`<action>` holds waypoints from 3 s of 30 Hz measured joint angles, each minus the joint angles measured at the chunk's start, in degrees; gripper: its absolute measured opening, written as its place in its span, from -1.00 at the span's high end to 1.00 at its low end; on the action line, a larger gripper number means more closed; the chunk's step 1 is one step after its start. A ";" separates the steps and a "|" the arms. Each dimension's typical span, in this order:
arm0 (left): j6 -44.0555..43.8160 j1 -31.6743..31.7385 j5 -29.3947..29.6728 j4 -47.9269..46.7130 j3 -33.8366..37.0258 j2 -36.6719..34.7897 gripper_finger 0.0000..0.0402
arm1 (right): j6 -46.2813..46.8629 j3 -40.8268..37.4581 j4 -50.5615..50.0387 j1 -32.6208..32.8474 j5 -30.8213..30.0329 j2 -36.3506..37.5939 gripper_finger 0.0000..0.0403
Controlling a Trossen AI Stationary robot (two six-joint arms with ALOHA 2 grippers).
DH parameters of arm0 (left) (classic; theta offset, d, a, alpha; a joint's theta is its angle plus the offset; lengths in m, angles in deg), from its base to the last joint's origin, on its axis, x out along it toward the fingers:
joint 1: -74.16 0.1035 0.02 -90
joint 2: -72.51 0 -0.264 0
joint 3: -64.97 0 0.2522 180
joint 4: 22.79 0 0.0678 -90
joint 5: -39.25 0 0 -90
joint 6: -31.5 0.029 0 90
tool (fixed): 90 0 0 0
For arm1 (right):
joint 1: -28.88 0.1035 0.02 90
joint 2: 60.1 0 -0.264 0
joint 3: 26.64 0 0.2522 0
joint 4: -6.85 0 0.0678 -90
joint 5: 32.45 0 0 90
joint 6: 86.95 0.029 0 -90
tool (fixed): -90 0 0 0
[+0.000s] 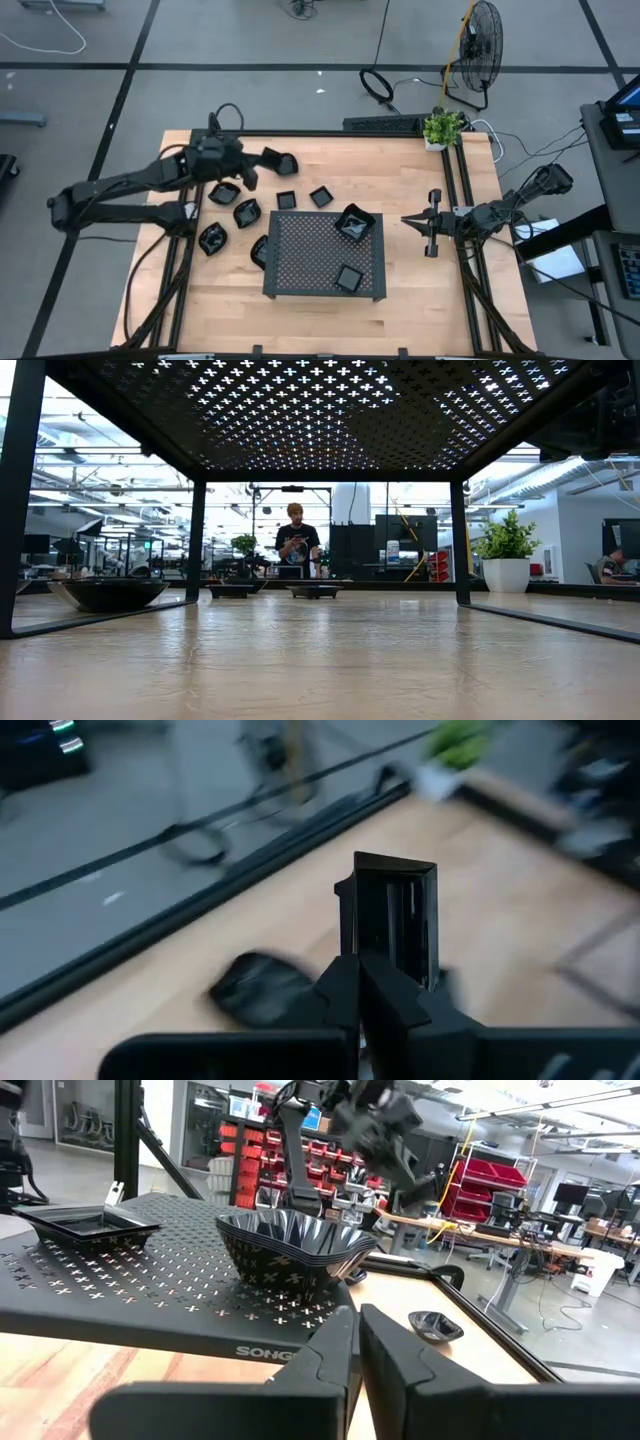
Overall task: Pick & Place Mini shaped plates
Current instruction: Stack the black square plate on top of the black square plates on the shelf
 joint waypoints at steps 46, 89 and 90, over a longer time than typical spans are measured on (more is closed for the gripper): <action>34.46 -42.44 41.50 40.08 0.06 16.10 0.99 | 3.99 -0.02 7.45 0.04 0.17 -0.01 0.94; 62.89 -17.57 14.36 60.22 -10.86 34.49 0.95 | 3.75 35.76 45.22 -31.61 10.77 -63.11 0.04; 62.91 -17.57 14.34 60.12 -10.86 34.49 0.95 | 3.71 35.76 45.92 -31.61 10.76 -63.39 0.05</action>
